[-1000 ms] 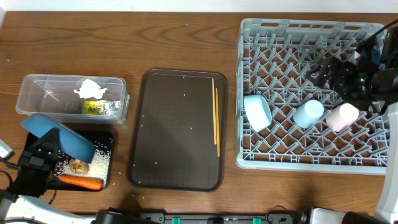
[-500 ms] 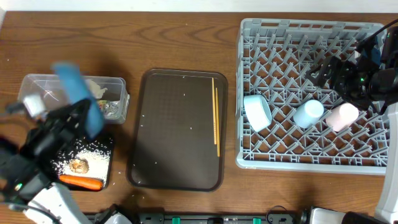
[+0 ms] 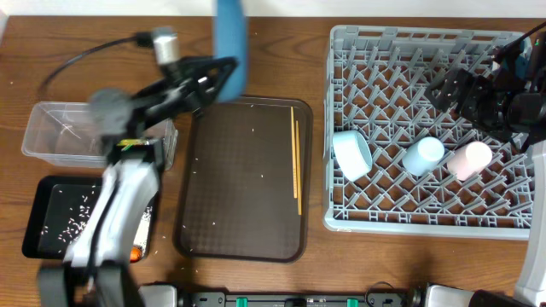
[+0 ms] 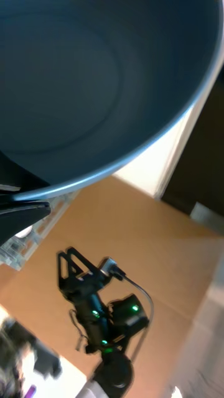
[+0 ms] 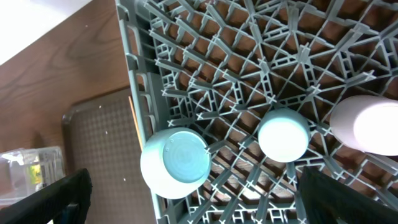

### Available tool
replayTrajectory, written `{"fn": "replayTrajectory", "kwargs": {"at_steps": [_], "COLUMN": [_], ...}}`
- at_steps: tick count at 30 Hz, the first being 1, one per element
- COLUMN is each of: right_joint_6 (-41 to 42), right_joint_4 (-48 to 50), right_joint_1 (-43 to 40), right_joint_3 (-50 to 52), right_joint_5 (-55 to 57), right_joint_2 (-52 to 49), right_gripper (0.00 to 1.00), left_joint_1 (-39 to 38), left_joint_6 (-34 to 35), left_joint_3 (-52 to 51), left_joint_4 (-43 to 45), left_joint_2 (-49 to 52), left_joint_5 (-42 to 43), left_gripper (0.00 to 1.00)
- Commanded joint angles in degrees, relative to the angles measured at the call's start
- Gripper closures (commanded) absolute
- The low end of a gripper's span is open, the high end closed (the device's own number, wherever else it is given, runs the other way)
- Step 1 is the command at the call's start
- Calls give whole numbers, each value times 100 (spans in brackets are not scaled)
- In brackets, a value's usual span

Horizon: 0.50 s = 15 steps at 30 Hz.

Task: Sort waste into correct bins and load items into the dishwasher rack
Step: 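Raise the blue plate with the left gripper toward the dish rack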

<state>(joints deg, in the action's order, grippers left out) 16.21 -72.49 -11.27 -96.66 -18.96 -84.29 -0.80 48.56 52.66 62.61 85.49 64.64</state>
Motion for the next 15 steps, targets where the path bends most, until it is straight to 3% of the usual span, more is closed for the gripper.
{"fn": "replayTrajectory", "kwargs": {"at_steps": [1, 6, 15], "right_joint_6": [105, 374, 374], "right_joint_4": [11, 46, 31], "right_joint_1": [-125, -284, -422], "right_joint_3": [-17, -17, -17], "right_joint_5": [151, 564, 564], "right_joint_2": [-4, -4, -4], "right_gripper": [1, 1, 1], "left_joint_1": [-575, -1303, -2341], "left_joint_6": [1093, 1215, 319], "left_joint_3": [713, 1353, 1910], "left_joint_4": [693, 861, 754], "left_joint_2": [944, 1779, 2098], "left_joint_5": [-588, -1427, -1696], "left_gripper": [94, 94, 94]}}
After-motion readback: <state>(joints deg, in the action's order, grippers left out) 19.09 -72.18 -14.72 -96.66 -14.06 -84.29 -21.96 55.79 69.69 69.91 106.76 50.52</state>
